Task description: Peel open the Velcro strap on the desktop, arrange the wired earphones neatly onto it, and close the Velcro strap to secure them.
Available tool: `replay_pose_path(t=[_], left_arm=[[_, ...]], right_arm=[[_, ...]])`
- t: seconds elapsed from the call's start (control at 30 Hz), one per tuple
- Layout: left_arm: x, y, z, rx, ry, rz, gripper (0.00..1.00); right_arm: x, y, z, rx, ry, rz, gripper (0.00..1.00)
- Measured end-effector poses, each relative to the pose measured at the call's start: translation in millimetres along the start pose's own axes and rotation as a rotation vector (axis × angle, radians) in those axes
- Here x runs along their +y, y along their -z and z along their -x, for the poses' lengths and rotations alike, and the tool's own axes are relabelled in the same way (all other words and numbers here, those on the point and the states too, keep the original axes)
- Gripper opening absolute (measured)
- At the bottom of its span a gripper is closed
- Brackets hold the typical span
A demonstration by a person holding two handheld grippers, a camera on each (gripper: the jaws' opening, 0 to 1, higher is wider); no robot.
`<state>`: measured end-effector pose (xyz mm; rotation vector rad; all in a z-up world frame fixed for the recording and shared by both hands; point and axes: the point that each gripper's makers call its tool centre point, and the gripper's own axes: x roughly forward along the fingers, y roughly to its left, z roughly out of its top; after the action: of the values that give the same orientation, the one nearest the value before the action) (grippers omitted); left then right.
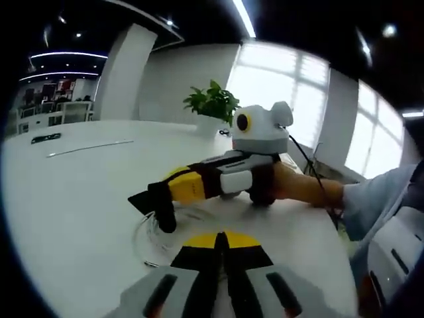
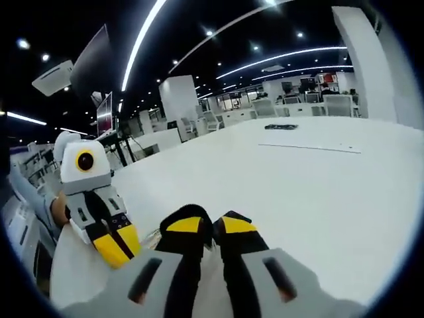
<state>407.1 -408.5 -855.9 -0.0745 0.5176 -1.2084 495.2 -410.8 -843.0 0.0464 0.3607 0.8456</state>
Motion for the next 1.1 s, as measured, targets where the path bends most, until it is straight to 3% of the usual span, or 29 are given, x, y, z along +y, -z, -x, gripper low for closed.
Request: replay_pose_path(t=[0.2,0.6,1.1], left_arm=[[-1.9,0.1,0,0.004,0.003,-0.001,0.05],[-1.0,0.0,1,0.007,0.003,0.004,0.05],[-3.2,0.9,3,0.010,0.012,0.002,0.05]], right_arm=[[2,-0.8,-4,0.033,-0.012,0.057,0.09],[-13,-5.0,-8,0.053,-0.008,0.061,0.09],[-15,-3.9,-14,0.086,-0.037,0.093,0.07]])
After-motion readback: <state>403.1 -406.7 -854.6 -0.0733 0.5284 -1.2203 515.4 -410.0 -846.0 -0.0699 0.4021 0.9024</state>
